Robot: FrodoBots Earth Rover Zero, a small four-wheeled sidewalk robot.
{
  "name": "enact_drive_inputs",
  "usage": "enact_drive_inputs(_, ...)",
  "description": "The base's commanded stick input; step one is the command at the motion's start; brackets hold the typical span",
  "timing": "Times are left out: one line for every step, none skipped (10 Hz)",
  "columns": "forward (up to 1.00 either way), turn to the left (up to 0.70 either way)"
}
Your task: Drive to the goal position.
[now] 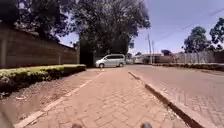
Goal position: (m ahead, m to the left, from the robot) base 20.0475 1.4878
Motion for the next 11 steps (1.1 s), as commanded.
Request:
enact_drive_inputs(0.7, 0.0)
enact_drive_inputs(0.7, 0.0)
enact_drive_inputs(0.7, 0.0)
enact_drive_inputs(0.7, 0.0)
enact_drive_inputs(0.7, 0.0)
enact_drive_inputs(0.7, 0.0)
enact_drive_inputs(0.7, 0.0)
enact_drive_inputs(0.7, 0.0)
enact_drive_inputs(0.7, 0.0)
enact_drive_inputs(0.7, 0.0)
enact_drive_inputs(0.7, 0.0)
